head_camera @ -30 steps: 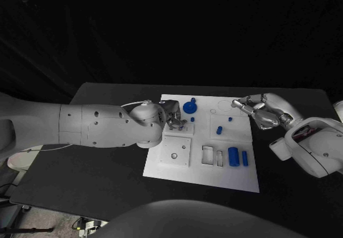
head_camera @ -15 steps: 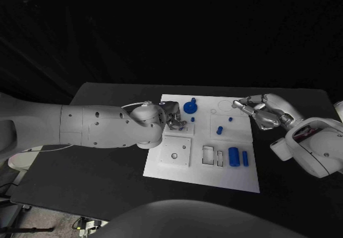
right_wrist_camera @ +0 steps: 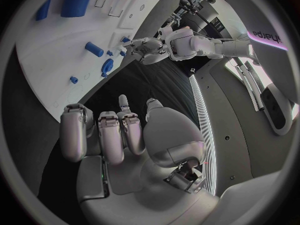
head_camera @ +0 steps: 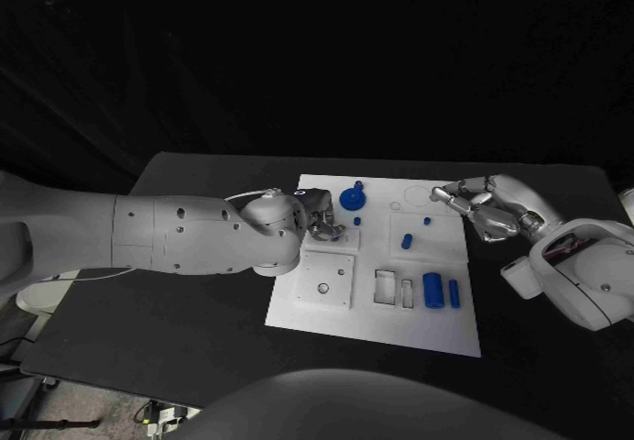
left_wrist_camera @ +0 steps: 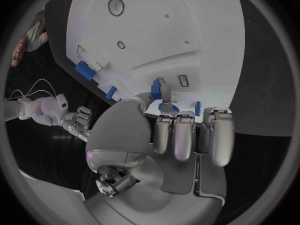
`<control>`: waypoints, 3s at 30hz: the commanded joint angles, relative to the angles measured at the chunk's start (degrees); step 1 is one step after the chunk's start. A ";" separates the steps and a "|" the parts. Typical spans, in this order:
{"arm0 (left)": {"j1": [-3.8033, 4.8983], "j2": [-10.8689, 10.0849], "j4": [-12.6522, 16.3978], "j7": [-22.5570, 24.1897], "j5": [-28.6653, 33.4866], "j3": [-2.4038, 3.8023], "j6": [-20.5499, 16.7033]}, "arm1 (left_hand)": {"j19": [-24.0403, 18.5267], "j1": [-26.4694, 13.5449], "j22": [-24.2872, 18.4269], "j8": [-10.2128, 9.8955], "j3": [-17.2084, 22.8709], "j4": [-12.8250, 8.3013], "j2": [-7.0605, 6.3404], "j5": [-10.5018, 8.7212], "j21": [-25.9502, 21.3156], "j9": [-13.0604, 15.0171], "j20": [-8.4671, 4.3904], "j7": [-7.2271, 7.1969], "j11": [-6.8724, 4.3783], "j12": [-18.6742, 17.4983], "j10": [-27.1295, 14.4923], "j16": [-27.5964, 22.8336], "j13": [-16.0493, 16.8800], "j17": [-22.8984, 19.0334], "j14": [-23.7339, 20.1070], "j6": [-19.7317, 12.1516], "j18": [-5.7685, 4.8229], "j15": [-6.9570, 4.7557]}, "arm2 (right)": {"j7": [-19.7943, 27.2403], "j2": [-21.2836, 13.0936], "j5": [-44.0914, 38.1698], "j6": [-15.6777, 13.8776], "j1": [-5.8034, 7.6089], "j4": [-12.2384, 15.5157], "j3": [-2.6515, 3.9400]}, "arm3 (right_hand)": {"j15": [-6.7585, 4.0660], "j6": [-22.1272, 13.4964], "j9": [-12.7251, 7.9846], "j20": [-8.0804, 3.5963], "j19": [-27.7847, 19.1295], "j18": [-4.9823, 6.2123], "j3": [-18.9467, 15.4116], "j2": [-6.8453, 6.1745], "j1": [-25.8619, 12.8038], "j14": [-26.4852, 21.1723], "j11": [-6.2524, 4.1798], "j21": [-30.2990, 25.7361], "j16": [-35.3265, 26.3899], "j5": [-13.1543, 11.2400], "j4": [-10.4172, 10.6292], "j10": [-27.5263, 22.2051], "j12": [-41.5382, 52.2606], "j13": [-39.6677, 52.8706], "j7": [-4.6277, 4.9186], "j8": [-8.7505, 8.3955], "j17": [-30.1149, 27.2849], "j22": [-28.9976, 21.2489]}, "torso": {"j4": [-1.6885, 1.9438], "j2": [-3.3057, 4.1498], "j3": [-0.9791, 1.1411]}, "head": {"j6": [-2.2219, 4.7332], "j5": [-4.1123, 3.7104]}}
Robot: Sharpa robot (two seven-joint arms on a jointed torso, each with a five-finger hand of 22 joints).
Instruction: Assemble the parts on the task board
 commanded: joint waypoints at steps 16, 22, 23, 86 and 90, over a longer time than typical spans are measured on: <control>-0.27 0.24 -0.51 0.03 -1.62 0.03 0.63 | 5.92 -0.32 15.04 0.12 0.29 0.09 0.23 -0.13 0.31 0.08 -0.47 -0.85 -0.23 -0.32 5.96 0.14 15.06 15.09 6.14 0.45 -0.84 -0.42 | -0.58 -0.15 -0.44 1.80 -0.24 -0.08 0.00 | 0.30 0.17 -0.11 0.22 -0.09 -0.04 -0.20 0.02 0.68 5.98 0.44 -0.32 0.20 0.33 -0.01 5.95 0.22 15.09 0.17 0.19 15.08 11.12 | -0.04 -0.01 0.00 | 0.00 0.23; -0.41 0.27 -0.58 0.01 -1.70 0.03 0.68 | 5.85 -0.23 14.99 0.10 0.42 0.04 0.21 -0.13 0.24 0.18 -0.47 -0.84 -0.21 -0.32 5.96 0.14 15.06 15.09 6.14 0.27 -0.82 -0.40 | -0.82 -0.18 -0.45 2.05 -0.29 -0.12 0.00 | 0.31 0.17 -0.12 0.22 -0.21 0.00 -0.21 0.02 0.70 5.98 0.45 -0.44 0.20 0.34 -0.02 5.95 0.22 15.09 0.18 0.19 15.08 11.07 | -0.05 -0.02 0.00 | 0.00 0.26; -0.42 0.26 -0.58 0.01 -1.72 0.03 0.70 | 5.85 -0.23 14.99 0.10 0.42 0.04 0.21 -0.13 0.24 0.18 -0.47 -0.84 -0.21 -0.32 5.96 0.14 15.06 15.09 6.14 0.27 -0.82 -0.40 | -0.87 -0.18 -0.45 2.10 -0.29 -0.12 0.00 | 0.31 0.17 -0.12 0.22 -0.21 0.00 -0.21 0.02 0.70 5.98 0.45 -0.44 0.20 0.34 -0.02 5.95 0.22 15.09 0.18 0.19 15.08 11.07 | -0.06 -0.02 0.00 | 0.00 0.29; -1.03 0.57 -0.84 -0.11 -2.30 0.03 1.86 | 4.89 -10.61 14.33 1.99 -10.52 3.12 1.91 -13.22 -0.93 7.36 0.56 0.70 1.12 -0.32 5.96 0.14 15.06 15.09 6.14 -4.73 -0.46 0.69 | -1.68 -0.46 -0.45 3.30 -1.06 -0.60 -0.01 | 0.37 0.28 -0.20 0.28 -0.43 0.07 -0.24 -0.05 0.98 5.98 0.51 -0.70 0.20 0.48 -0.13 5.95 0.22 15.09 0.22 0.23 15.08 10.97 | -0.08 -0.03 -0.03 | 0.00 0.87; -1.05 0.58 -0.77 -0.06 -2.18 0.03 1.89 | 4.90 -11.89 14.34 2.45 -11.94 3.16 1.99 -13.49 -0.93 8.37 0.60 0.72 1.15 -0.32 5.96 0.14 15.06 15.09 6.14 -5.07 -0.47 0.73 | -1.71 -0.49 -0.45 3.33 -1.12 -0.64 -0.01 | 0.37 0.28 -0.20 0.28 -0.43 0.07 -0.24 -0.05 0.98 5.98 0.51 -0.70 0.20 0.48 -0.13 5.95 0.22 15.09 0.22 0.23 15.08 10.97 | -0.12 -0.02 -0.02 | 0.00 0.85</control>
